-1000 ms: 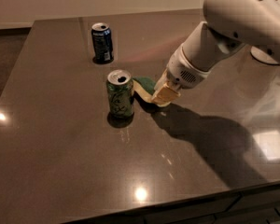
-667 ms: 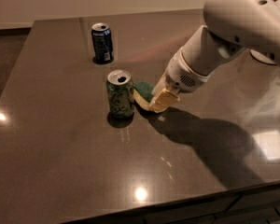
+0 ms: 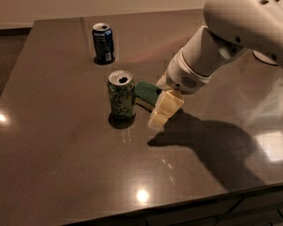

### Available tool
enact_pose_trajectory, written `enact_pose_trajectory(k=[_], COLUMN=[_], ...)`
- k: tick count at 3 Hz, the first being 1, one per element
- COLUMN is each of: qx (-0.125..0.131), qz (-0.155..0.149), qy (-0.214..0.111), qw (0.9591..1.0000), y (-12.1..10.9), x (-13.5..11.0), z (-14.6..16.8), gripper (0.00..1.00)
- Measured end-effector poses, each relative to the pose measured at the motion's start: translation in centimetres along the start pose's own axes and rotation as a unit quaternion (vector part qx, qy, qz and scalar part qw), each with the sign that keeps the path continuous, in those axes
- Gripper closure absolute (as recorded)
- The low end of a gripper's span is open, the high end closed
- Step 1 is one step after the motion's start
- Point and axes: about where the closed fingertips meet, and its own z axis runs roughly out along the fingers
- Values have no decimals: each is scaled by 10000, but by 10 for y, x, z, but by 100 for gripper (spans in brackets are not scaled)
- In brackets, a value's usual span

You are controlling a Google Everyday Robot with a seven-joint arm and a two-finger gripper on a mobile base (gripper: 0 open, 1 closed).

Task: Move sponge near green can

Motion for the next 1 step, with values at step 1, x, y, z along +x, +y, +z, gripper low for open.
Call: enact_pose_trajectory(k=[1], qx=[0], qz=[0], qy=[0], qw=[10000], y=[0], x=[0], z=[0], gripper=[0])
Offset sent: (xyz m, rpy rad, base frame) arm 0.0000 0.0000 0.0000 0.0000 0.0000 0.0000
